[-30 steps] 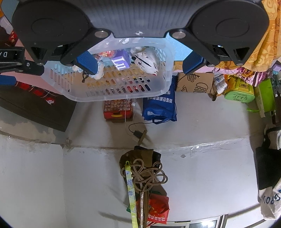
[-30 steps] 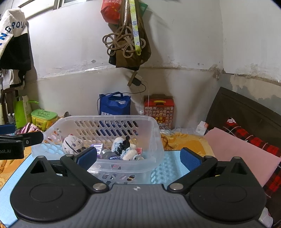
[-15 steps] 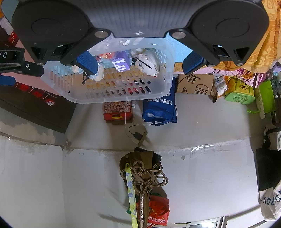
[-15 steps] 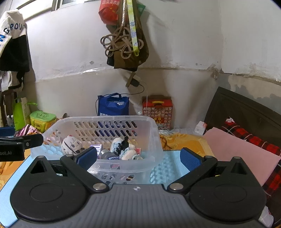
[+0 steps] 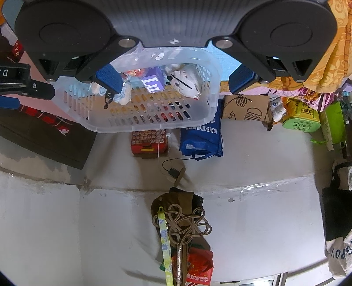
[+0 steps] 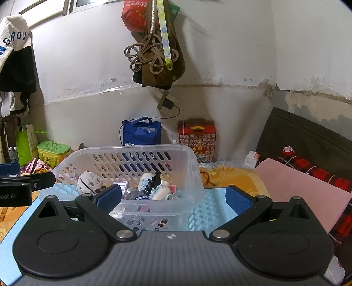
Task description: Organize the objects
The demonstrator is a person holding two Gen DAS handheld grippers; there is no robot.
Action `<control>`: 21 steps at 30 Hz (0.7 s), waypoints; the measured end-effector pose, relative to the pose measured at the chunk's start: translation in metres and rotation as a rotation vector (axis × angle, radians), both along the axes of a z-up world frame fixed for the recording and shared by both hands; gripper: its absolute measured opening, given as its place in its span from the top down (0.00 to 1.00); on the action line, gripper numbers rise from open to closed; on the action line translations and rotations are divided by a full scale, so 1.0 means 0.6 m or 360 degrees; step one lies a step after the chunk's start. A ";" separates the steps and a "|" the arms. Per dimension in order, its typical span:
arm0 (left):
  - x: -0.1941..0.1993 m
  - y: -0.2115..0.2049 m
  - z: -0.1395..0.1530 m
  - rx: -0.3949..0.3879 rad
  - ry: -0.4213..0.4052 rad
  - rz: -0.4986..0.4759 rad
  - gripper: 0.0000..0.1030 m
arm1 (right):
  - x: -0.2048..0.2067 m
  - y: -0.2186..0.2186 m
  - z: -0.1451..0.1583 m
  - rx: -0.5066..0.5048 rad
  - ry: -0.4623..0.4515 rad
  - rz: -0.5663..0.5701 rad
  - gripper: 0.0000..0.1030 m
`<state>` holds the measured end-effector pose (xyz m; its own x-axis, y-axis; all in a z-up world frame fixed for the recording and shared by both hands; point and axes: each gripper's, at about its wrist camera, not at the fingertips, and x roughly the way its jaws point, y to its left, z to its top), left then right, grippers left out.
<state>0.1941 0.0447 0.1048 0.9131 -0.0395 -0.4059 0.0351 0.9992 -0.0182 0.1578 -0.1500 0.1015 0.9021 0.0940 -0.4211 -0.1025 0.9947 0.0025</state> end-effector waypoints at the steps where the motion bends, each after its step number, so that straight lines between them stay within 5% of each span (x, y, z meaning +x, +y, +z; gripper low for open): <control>1: 0.001 0.000 0.000 0.0000 0.0002 0.0002 0.00 | 0.000 0.000 0.000 -0.0003 0.0001 0.0002 0.00; 21: 0.000 0.005 -0.002 -0.0018 -0.0020 -0.0015 0.00 | -0.001 0.006 -0.010 -0.0030 0.0008 -0.0005 0.00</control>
